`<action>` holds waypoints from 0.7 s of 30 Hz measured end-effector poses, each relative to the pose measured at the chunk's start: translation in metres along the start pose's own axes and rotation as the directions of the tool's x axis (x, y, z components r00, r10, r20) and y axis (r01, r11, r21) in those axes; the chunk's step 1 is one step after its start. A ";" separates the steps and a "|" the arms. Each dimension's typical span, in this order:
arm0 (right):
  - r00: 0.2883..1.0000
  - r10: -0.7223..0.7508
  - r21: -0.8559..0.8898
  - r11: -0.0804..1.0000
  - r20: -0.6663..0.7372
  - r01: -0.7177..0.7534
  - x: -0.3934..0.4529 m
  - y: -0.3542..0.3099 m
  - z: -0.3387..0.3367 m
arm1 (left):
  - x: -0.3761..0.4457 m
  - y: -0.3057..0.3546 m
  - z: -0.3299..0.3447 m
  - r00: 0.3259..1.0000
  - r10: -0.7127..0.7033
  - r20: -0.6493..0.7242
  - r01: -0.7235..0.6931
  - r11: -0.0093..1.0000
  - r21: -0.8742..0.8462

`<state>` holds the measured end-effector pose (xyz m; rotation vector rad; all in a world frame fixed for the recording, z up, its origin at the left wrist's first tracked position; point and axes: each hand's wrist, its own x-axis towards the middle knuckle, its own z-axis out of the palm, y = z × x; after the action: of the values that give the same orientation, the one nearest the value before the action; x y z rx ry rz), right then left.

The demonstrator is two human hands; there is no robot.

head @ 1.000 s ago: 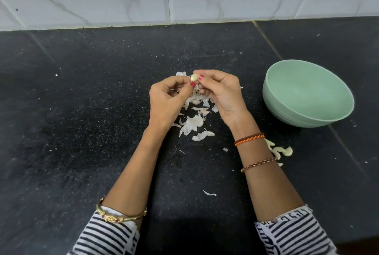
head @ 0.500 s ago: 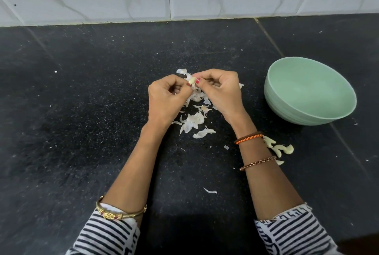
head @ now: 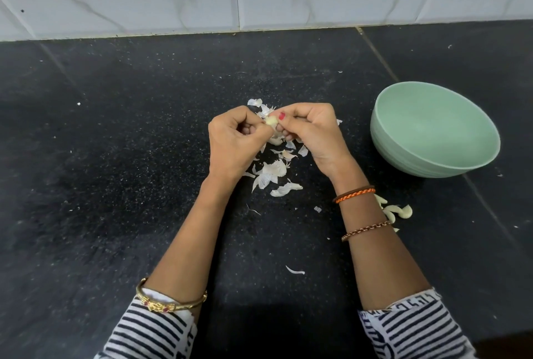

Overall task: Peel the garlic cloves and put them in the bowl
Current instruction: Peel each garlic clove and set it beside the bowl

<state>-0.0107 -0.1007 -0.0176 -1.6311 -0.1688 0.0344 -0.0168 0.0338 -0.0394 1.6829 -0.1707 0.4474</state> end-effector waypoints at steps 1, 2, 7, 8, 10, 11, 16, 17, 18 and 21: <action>0.998 0.043 0.066 0.997 0.037 -0.046 0.000 -0.001 0.000 | 0.001 0.001 0.000 1.000 -0.016 0.004 0.016 0.999 -0.047; 0.993 0.084 0.148 0.984 0.083 -0.095 -0.001 -0.002 0.001 | 0.001 0.003 0.000 0.999 -0.033 0.008 0.033 0.995 -0.097; 0.950 0.154 0.604 0.741 0.272 -0.293 -0.003 -0.004 0.007 | 0.000 0.005 0.005 0.992 -0.128 0.019 0.129 0.957 -0.260; 0.947 0.164 0.640 0.704 0.275 -0.307 -0.003 -0.004 0.007 | 0.000 0.004 0.005 0.991 -0.136 0.016 0.135 0.957 -0.257; 0.941 0.194 0.656 0.678 0.277 -0.332 -0.003 -0.004 0.007 | 0.001 0.004 0.004 0.990 -0.144 0.002 0.140 0.957 -0.255; 0.934 0.207 0.660 0.664 0.290 -0.352 -0.003 -0.005 0.007 | 0.001 0.004 0.004 0.989 -0.149 -0.007 0.142 0.953 -0.268; 0.925 0.265 0.692 0.614 0.272 -0.380 -0.004 -0.008 0.003 | 0.004 0.005 0.001 0.977 -0.194 -0.082 0.153 0.920 -0.360; 0.934 0.267 0.674 0.647 0.237 -0.356 -0.004 -0.009 0.001 | 0.005 0.004 -0.001 0.976 -0.195 -0.100 0.147 0.920 -0.363; 0.944 0.260 0.648 0.688 0.203 -0.328 -0.004 -0.008 -0.001 | 0.006 0.002 -0.003 0.976 -0.183 -0.114 0.133 0.927 -0.352; 0.970 0.208 0.569 0.786 0.125 -0.242 -0.002 -0.006 -0.004 | 0.005 -0.002 -0.003 0.990 -0.100 -0.100 0.074 0.969 -0.238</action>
<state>-0.0125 -0.1050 -0.0111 -1.0224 0.0032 0.2910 -0.0126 0.0381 -0.0391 1.4249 -0.0646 0.4362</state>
